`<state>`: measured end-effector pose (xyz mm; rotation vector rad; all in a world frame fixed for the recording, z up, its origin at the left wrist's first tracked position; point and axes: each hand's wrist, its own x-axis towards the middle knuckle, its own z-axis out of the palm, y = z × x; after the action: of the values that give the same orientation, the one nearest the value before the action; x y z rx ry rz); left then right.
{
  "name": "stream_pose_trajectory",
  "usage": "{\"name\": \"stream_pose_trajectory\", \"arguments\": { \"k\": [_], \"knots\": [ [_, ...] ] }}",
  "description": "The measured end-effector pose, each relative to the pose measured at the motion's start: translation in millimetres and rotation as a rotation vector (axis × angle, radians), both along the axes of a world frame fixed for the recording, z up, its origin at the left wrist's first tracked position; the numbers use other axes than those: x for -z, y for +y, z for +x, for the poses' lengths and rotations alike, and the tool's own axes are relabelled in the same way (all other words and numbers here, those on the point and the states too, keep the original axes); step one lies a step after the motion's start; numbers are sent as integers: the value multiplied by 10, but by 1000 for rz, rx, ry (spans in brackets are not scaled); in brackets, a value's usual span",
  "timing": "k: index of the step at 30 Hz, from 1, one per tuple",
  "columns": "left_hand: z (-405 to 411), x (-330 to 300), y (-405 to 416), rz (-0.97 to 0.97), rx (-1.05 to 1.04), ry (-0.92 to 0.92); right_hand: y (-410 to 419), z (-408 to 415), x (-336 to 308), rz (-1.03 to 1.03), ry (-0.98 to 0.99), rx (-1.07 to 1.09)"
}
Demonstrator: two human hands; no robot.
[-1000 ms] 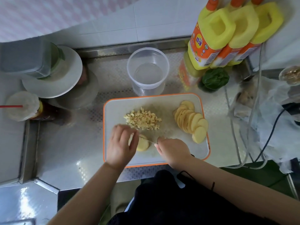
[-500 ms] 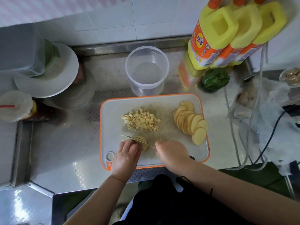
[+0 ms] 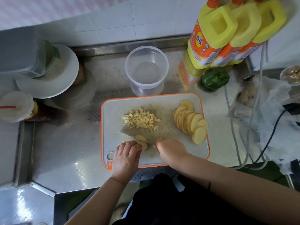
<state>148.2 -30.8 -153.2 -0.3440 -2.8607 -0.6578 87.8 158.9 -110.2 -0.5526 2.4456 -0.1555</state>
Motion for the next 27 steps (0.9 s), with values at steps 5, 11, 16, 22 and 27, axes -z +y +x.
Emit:
{"name": "stream_pose_trajectory", "arguments": {
  "k": [5,11,16,22,27],
  "knots": [
    [-682,-686,191,-138,86,-133,-34,1,-23,12,54,44],
    [-1109,-714,354,-627,294,-734,-50,25,-62,36,29,83],
    [-1092,-690,333,-615,270,-766,-42,28,-114,12,51,78],
    [-1113,-690,328,-630,266,-806,-25,58,-147,-7,96,74],
    [-1133,-721,358,-677,257,-823,10,79,-184,-1,102,64]
  ]
}}
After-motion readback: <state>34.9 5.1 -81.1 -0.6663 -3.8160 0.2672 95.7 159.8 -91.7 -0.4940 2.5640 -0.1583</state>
